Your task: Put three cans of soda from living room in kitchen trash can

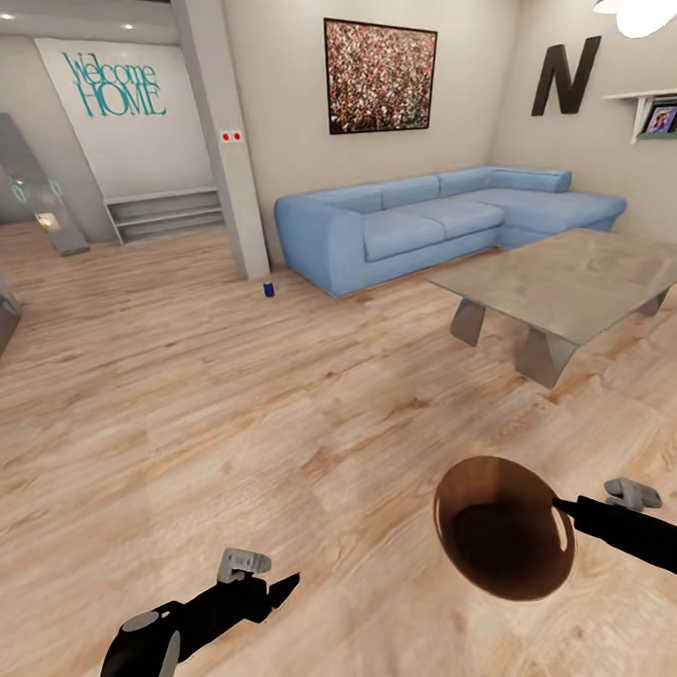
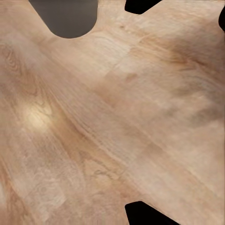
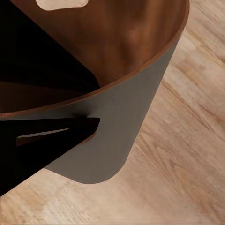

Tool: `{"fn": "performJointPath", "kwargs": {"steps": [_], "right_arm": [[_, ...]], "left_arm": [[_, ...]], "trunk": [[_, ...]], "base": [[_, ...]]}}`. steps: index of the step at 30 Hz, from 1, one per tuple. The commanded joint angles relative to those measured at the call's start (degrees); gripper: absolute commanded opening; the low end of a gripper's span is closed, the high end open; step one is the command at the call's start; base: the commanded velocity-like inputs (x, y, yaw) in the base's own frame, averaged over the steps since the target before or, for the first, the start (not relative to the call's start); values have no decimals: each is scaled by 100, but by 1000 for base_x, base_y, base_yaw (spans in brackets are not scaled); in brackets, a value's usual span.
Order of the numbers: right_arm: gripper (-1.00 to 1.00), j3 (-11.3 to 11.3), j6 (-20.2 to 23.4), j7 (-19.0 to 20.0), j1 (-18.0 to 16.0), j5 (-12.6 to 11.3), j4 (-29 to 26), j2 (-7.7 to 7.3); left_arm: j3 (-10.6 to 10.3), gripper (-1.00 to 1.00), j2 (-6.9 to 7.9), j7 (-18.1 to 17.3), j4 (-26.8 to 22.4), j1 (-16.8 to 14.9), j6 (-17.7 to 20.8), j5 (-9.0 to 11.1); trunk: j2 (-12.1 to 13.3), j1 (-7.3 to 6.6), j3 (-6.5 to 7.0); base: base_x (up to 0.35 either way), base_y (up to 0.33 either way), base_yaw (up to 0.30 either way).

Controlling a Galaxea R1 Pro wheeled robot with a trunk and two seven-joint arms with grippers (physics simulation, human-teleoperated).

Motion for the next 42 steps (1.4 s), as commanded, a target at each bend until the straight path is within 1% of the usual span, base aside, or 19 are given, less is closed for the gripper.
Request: {"fn": "performJointPath", "kwargs": {"steps": [1,11,42], "right_arm": [[-100,1,37,8,-4,-183,-4,1],[-100,1,37,8,-3,-188,-4,1],[-100,1,37,8,-2,-183,-3,-6]], "left_arm": [[0,100,0,-1,1,0,0,0],[0,100,0,46,-1,0,0,0],[0,100,0,-15,1,0,4,0]], "trunk": [[0,0,1],[0,0,1],[0,0,1]], "base": [[340,90,0],[340,92,0],[340,88,0]]}}
